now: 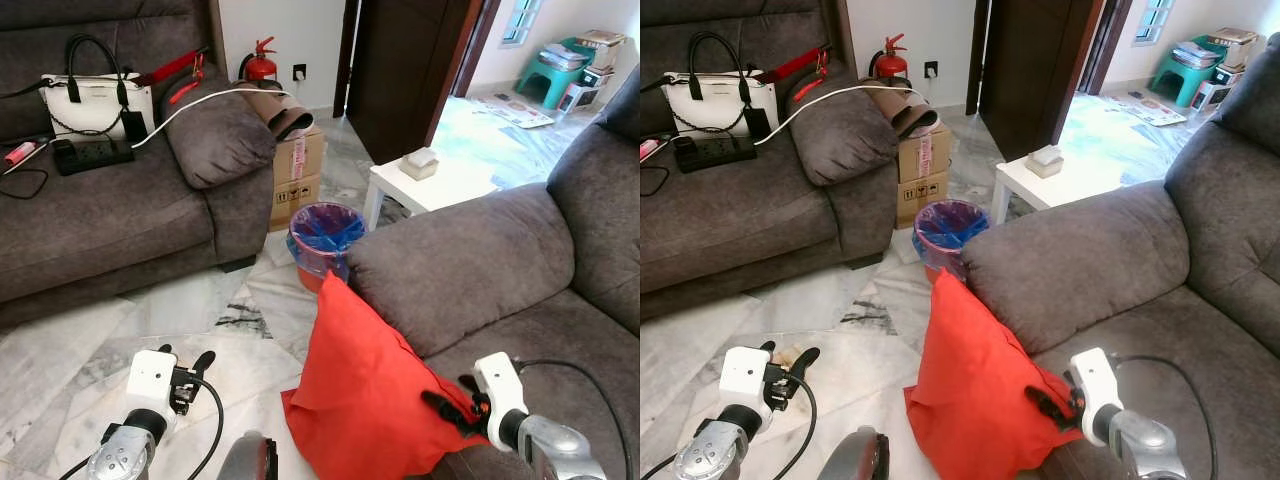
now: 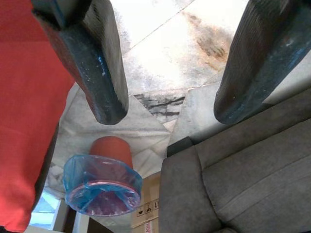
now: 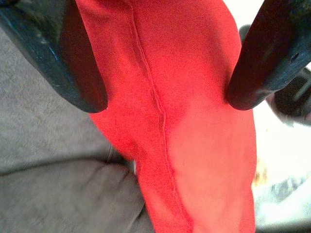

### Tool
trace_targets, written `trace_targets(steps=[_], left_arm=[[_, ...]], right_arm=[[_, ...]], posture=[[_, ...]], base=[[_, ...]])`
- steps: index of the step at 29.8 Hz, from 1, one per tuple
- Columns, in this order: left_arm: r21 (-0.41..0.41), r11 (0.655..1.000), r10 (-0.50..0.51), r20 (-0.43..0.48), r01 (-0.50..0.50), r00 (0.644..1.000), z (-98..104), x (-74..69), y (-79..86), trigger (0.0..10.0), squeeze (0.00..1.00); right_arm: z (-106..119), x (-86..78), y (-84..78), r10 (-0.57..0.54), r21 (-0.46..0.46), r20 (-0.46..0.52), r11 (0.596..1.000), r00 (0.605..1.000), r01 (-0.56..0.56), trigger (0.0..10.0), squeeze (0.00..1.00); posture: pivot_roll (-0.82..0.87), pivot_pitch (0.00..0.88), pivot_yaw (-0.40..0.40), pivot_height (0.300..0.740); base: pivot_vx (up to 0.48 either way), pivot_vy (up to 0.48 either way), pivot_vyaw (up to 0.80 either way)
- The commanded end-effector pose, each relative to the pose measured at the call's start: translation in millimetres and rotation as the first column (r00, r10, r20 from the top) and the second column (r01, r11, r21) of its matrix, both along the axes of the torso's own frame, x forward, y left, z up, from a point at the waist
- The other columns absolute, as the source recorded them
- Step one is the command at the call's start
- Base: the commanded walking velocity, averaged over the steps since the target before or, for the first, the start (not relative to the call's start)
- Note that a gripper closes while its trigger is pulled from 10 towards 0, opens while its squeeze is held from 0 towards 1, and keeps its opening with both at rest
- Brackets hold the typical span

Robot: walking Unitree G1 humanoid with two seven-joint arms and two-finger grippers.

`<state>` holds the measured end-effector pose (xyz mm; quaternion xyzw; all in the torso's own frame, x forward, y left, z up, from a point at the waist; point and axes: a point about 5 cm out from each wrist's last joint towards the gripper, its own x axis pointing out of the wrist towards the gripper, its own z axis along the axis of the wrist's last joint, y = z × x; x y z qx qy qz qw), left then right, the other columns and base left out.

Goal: Move the pillow to the sofa from floor

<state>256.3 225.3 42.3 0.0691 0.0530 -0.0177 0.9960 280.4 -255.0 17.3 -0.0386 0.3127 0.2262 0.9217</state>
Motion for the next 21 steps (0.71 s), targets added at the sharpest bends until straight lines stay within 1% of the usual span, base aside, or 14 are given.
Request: trace_targets(steps=[1,2,4,12,15,18,19,21], left_arm=[[0.012,1.0,-0.014,-0.012,0.014,1.0,-1,-1.8,-0.8,10.0,0.0],[0.01,1.0,-0.016,-0.012,0.016,1.0,-1,-1.7,-1.7,10.0,0.0],[0.008,1.0,-0.017,-0.015,0.017,1.0,-2,-2.0,-3.2,10.0,0.0],[0.002,1.0,-0.023,-0.022,0.023,0.999,-4,-3.7,-6.0,10.0,0.0],[0.003,1.0,-0.024,-0.027,0.024,0.999,-4,-4.2,-5.3,10.0,0.0],[0.003,1.0,-0.024,-0.03,0.024,0.999,-5,-4.4,-4.4,10.0,0.0],[0.004,1.0,-0.023,-0.031,0.023,0.999,-5,-4.3,-4.1,10.0,0.0],[0.002,1.0,-0.021,-0.03,0.021,0.999,-5,-4.1,-4.1,10.0,0.0]], right_arm=[[4,-0.3,-13.1,-0.023,-0.043,-0.019,0.999,1.0,0.022,10.0,0.0],[5,0.1,-17.0,-0.042,-0.057,-0.022,0.998,0.999,0.041,10.0,0.0],[5,-0.6,-18.7,-0.037,-0.062,-0.035,0.997,0.999,0.035,10.0,0.0],[0,-4.2,-20.5,-0.046,-0.111,-0.099,0.993,0.994,0.035,10.0,0.0],[-5,-9.6,-18.9,-0.022,-0.096,-0.153,0.995,0.988,0.007,10.0,0.0],[-6,-11.5,-19.1,-0.019,-0.084,-0.175,0.996,0.984,0.004,10.0,0.0],[-5,-11.8,-19.4,-0.021,-0.052,-0.179,0.999,0.984,0.012,10.0,0.0],[-4,-11.8,-20.0,-0.013,-0.029,-0.182,1.0,0.983,0.008,10.0,0.0]], posture=[[0.23,0.116,-0.038,0.631],[0.23,0.117,-0.039,0.631],[0.23,0.116,-0.041,0.631],[0.23,0.119,-0.041,0.631],[0.24,0.12,-0.041,0.631],[0.23,0.119,-0.041,0.631],[0.23,0.118,-0.042,0.631],[0.23,0.118,-0.042,0.631]], base=[[0.0,0.0,0.0],[0.0,0.0,0.0],[0.0,0.0,0.0],[0.0,0.0,0.0],[0.0,0.0,0.0],[0.0,0.0,0.0],[0.0,0.0,0.0],[0.0,0.0,0.0]])
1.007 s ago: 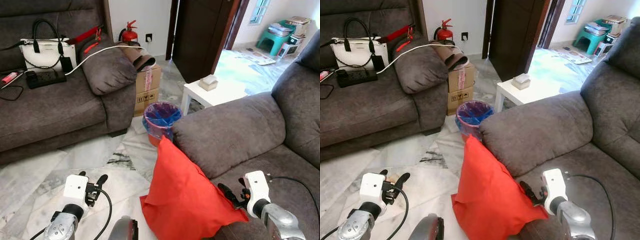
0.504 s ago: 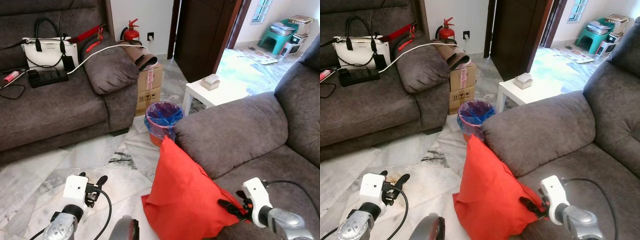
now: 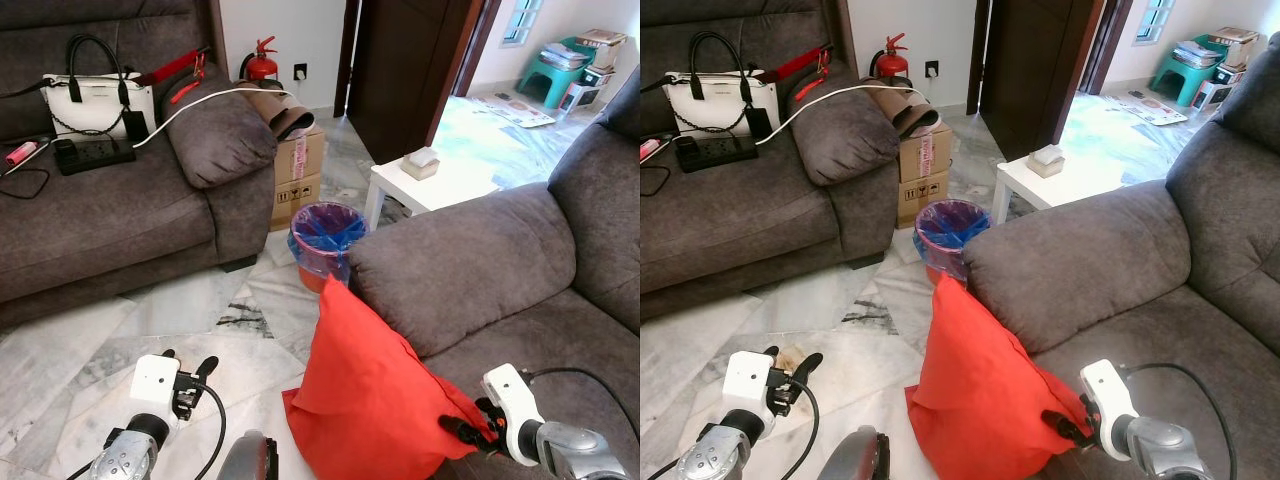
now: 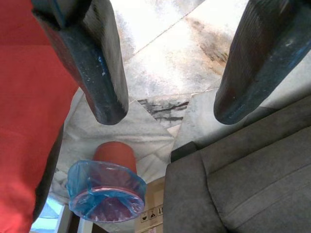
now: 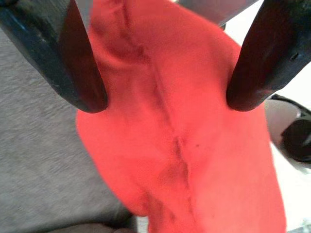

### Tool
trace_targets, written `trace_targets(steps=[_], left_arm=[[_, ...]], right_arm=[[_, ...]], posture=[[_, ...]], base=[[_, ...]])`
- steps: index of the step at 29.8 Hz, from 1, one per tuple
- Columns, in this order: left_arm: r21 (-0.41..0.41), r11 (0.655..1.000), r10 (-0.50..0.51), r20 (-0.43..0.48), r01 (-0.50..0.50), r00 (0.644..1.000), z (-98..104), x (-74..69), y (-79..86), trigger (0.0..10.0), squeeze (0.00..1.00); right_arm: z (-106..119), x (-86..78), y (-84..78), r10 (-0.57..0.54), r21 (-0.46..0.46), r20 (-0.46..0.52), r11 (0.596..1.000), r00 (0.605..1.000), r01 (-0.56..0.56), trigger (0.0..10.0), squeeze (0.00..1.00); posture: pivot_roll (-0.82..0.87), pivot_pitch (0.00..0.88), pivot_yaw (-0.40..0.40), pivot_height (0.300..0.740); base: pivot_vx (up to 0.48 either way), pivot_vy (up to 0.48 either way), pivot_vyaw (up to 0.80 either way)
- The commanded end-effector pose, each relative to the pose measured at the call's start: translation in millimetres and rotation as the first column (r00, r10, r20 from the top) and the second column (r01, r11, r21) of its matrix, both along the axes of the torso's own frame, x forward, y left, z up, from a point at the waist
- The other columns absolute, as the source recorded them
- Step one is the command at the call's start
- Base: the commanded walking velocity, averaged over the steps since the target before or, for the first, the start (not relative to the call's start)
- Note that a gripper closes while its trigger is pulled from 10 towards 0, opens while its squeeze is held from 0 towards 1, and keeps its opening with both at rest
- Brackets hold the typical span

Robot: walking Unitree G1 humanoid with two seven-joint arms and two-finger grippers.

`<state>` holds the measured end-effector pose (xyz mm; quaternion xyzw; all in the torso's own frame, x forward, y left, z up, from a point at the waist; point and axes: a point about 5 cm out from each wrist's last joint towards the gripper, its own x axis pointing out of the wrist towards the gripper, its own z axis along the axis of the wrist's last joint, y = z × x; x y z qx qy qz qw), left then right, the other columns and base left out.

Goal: Move the pillow to the sofa from floor

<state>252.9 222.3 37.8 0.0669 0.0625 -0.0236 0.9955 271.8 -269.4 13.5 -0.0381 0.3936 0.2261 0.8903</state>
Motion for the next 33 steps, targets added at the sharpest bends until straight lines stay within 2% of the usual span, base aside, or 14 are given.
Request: trace_targets(steps=[1,6,8,12,15,19,23,27,33], left_arm=[[0.005,1.0,-0.01,-0.01,0.01,1.0,0,-0.4,-1.2,10.0,0.0],[-0.004,1.0,-0.019,-0.012,0.019,1.0,-1,0.9,-5.8,10.0,0.0],[-0.005,1.0,-0.018,-0.011,0.018,1.0,-1,0.9,-6.5,10.0,0.0],[-0.007,1.0,-0.018,-0.01,0.018,1.0,-1,0.3,-7.1,10.0,0.0],[-0.008,1.0,-0.014,-0.012,0.014,1.0,-2,-0.9,-6.6,10.0,0.0],[-0.008,1.0,-0.015,-0.015,0.015,1.0,-3,-1.4,-6.6,10.0,0.0],[-0.007,1.0,-0.017,-0.019,0.017,1.0,-3,-1.0,-6.3,10.0,0.0],[-0.006,1.0,-0.019,-0.02,0.019,1.0,-3,-0.8,-6.2,10.0,0.0],[-0.007,1.0,-0.026,-0.022,0.025,0.999,-4,-0.5,-8.7,10.0,0.0]], right_arm=[[1,-3.5,-6.0,-0.007,0.025,-0.019,1.0,1.0,0.007,10.0,0.0],[4,-5.3,-6.0,0.037,0.083,-0.044,0.996,0.998,-0.033,10.0,0.0],[2,-7.0,-6.7,0.047,0.066,-0.059,0.997,0.997,-0.043,10.0,0.0],[-2,-8.7,-8.2,0.003,0.014,-0.049,1.0,0.999,-0.002,10.0,0.0],[-5,-8.8,-4.4,-0.037,0.043,-0.023,0.998,0.999,0.038,10.0,0.0],[-12,-13.5,0.7,-0.029,0.039,-0.039,0.999,0.999,0.031,10.0,0.0],[-19,-18.4,8.2,-0.034,0.085,-0.071,0.996,0.997,0.04,10.0,0.0],[-21,-21.7,9.6,-0.017,0.095,-0.083,0.995,0.996,0.025,10.0,0.0],[-25,-23.6,12.7,-0.074,0.138,-0.078,0.987,0.994,0.084,10.0,0.0]], posture=[[0.23,0.117,-0.043,0.631],[0.22,0.116,-0.047,0.631],[0.22,0.116,-0.05,0.631],[0.23,0.118,-0.055,0.631],[0.23,0.12,-0.055,0.631],[0.23,0.121,-0.054,0.631],[0.23,0.119,-0.052,0.631],[0.23,0.118,-0.051,0.631],[0.23,0.118,-0.051,0.631]], base=[[0.0,0.0,0.0],[0.0,0.0,0.0],[0.0,0.0,0.0],[0.0,0.0,0.0],[0.0,0.0,0.0],[0.0,0.0,0.0],[0.0,0.0,0.0],[0.0,0.0,0.0],[0.0,0.0,0.0]])
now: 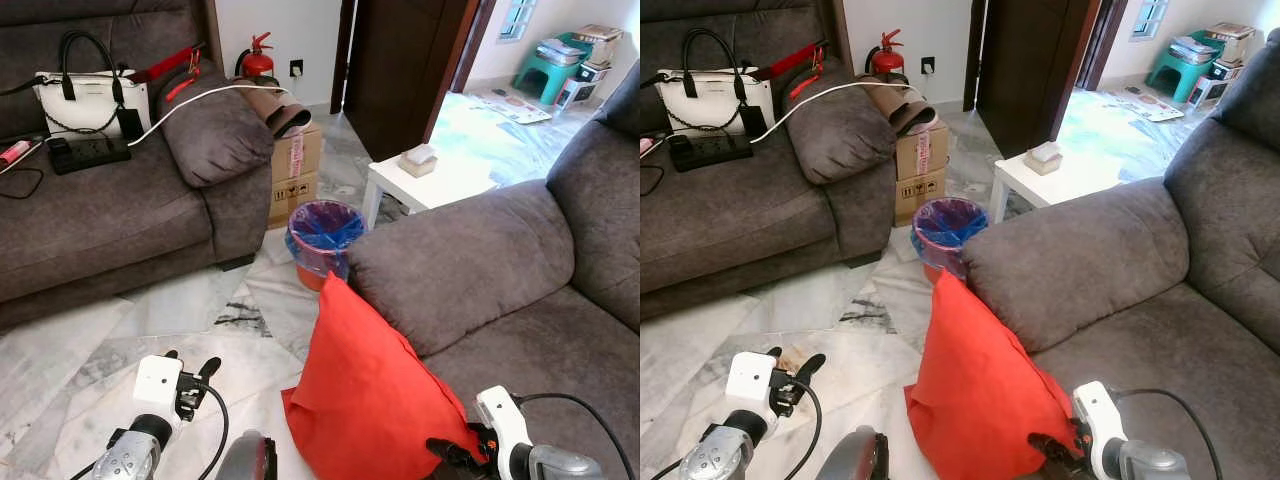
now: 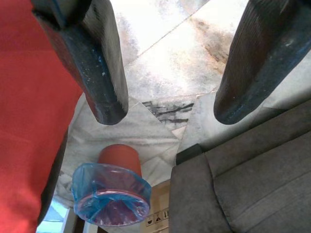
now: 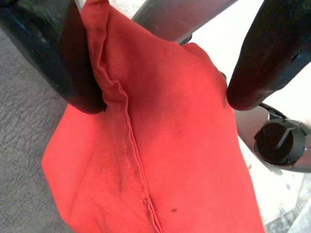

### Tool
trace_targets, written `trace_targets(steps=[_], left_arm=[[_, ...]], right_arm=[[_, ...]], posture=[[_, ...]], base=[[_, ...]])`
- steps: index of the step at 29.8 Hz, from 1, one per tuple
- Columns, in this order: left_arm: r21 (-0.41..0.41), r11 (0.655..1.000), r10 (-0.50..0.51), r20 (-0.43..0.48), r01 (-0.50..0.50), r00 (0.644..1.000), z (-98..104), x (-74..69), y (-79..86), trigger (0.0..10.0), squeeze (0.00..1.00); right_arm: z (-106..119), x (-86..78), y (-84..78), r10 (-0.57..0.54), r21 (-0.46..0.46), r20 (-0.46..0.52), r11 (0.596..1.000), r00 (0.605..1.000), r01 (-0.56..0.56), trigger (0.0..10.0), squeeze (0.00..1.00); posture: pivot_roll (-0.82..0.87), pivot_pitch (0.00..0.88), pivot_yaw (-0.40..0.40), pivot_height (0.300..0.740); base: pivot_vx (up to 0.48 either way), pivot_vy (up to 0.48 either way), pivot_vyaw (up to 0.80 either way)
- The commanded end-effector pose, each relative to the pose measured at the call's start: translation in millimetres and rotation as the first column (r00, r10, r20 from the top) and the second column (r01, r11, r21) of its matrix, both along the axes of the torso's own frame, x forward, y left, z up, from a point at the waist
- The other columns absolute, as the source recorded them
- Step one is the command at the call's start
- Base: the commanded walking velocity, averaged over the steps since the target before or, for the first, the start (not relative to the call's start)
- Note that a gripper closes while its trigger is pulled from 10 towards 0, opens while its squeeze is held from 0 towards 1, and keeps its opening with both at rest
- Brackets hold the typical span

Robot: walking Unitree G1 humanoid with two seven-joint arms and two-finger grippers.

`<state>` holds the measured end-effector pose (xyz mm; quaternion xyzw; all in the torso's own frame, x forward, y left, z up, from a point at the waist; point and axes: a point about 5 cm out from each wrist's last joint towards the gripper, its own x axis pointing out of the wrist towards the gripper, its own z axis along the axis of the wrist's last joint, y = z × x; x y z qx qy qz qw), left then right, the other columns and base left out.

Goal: Move the pillow to the sofa from floor

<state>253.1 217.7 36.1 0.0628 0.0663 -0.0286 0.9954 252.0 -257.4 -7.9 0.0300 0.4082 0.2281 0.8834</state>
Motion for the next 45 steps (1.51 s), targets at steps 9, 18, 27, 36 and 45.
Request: trace_targets(steps=[9,18,27,36,45], left_arm=[[0.003,1.0,-0.021,-0.014,0.021,1.0,-2,-0.3,-5.7,10.0,0.0],[0.006,1.0,-0.022,-0.014,0.022,1.0,-2,-0.2,-6.2,10.0,0.0],[0.008,1.0,-0.025,-0.015,0.025,1.0,-1,0.2,-6.8,10.0,0.0],[0.01,1.0,-0.025,-0.016,0.025,1.0,-1,0.8,-6.8,10.0,0.0],[0.011,1.0,-0.025,-0.012,0.025,1.0,0,1.8,-7.1,10.0,0.0]], right_arm=[[-11,-3.9,19.4,-0.084,0.098,0.004,0.992,0.996,0.084,10.0,0.0],[-15,-3.1,30.1,-0.139,0.127,0.03,0.983,0.99,0.135,10.0,0.0],[-18,-0.9,36.5,-0.266,0.154,0.048,0.954,0.963,0.256,10.0,0.0],[-26,-5.6,49.3,-0.268,0.167,0.027,0.951,0.963,0.26,0.0,0.0],[-24,-1.9,53.7,-0.305,0.206,0.048,0.935,0.951,0.289,0.0,0.0]], posture=[[0.23,0.119,-0.049,0.631],[0.23,0.12,-0.048,0.631],[0.24,0.122,-0.046,0.631],[0.24,0.121,-0.047,0.631],[0.24,0.12,-0.049,0.631]], base=[[0.0,0.0,0.0],[0.0,0.0,0.0],[0.0,0.0,0.0],[0.0,0.0,0.0],[0.0,0.0,0.0]])
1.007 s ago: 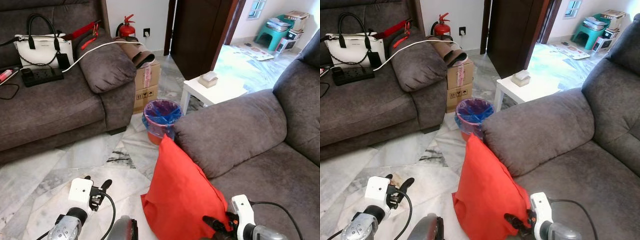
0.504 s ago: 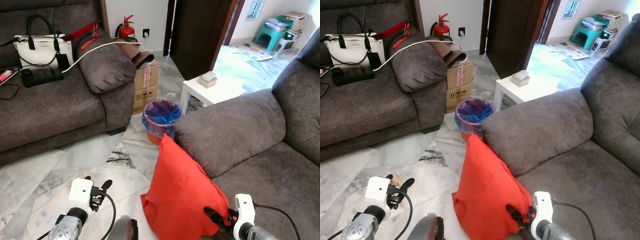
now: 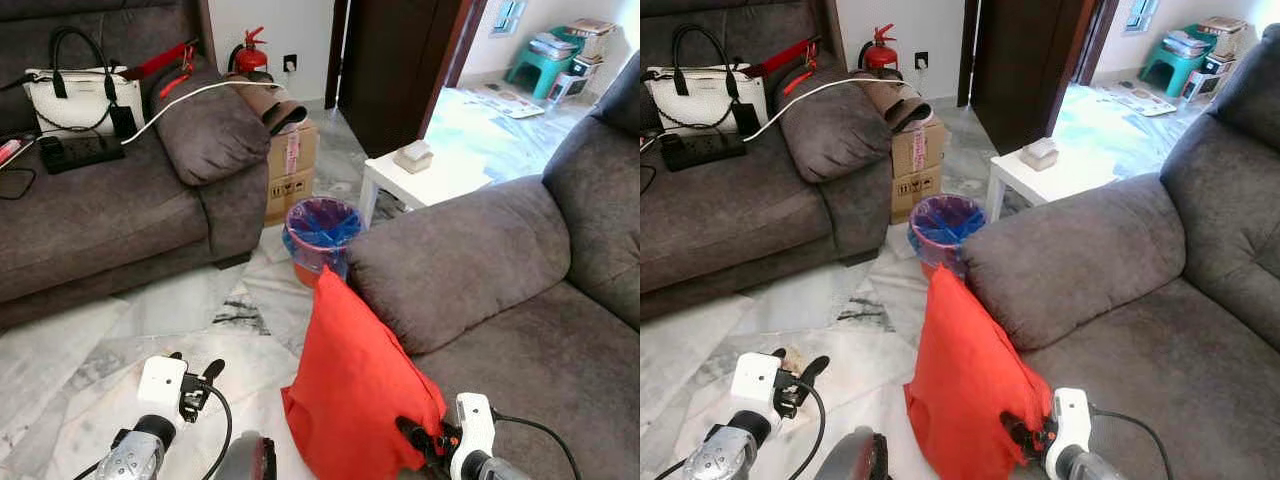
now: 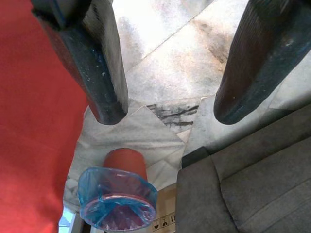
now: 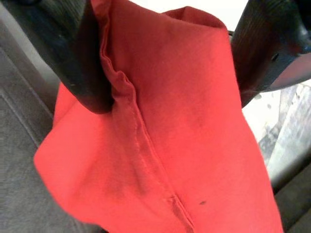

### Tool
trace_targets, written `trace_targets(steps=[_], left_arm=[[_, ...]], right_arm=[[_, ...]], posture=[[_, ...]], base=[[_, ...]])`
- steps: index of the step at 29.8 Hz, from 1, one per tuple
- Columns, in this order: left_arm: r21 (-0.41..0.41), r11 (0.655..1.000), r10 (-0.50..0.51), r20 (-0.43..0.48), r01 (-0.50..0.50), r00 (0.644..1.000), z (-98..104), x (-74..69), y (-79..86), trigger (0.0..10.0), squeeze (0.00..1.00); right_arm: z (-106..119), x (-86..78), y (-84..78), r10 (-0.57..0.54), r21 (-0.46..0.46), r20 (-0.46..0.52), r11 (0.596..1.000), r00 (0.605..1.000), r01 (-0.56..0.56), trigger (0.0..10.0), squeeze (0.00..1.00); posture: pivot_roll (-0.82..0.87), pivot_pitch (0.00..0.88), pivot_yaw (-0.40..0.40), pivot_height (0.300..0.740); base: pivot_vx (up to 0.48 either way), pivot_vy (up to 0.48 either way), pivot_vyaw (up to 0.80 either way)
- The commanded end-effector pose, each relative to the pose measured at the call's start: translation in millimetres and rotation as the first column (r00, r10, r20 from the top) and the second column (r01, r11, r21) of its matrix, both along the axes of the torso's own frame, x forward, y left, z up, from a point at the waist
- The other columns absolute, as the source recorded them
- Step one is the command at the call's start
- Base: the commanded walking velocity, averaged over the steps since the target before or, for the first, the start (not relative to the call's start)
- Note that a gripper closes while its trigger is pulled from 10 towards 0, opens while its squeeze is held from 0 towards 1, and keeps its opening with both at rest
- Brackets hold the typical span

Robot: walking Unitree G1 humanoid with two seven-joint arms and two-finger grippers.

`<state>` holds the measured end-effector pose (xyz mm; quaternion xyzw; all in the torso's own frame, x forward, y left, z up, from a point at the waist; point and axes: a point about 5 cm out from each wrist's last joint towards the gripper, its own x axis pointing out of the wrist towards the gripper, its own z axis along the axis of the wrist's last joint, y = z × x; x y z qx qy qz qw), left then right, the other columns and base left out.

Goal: Move the pillow to the sofa from floor

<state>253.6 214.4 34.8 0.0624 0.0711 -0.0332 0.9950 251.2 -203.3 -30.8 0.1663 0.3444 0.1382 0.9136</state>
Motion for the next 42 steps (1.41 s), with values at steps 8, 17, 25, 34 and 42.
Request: trace_targets(steps=[8,17,25,34,42], left_arm=[[0.01,1.0,-0.015,-0.003,0.015,1.0,0.6,0.7,-4.3,10.0,0.0],[0.002,1.0,-0.018,-0.005,0.018,1.0,-0.6,-0.2,-7.7,10.0,0.0],[-0.001,1.0,-0.016,-0.003,0.016,1.0,-0.1,0.9,-7.6,10.0,0.0],[0.001,1.0,-0.015,-0.005,0.015,1.0,-0.3,0.6,-6.8,10.0,0.0],[0.001,1.0,-0.015,-0.005,0.015,1.0,-0.3,0.7,-6.2,10.0,0.0]], right_arm=[[-2.9,-2.8,3.4,-0.016,-0.001,0.006,1.0,1.0,0.016,0.0,0.0],[-2.5,-1.7,6.7,-0.034,0.009,0.025,0.999,0.999,0.034,0.0,0.0],[0.3,1.9,3.4,-0.071,0.008,0.042,0.997,0.997,0.071,0.0,0.0],[-0.3,1.2,4.4,-0.062,-0.006,0.049,0.998,0.997,0.062,0.0,0.0],[-0.6,0.2,6.9,-0.021,-0.022,0.061,1.0,0.998,0.022,0.0,0.0]], posture=[[0.24,0.122,-0.048,0.631],[0.25,0.124,-0.048,0.631],[0.25,0.123,-0.047,0.631],[0.25,0.125,-0.047,0.631],[0.25,0.125,-0.049,0.631]], base=[[0.0,0.0,0.0],[0.0,0.0,0.0],[0.0,0.0,0.0],[0.0,0.0,0.0],[0.0,0.0,0.0]])
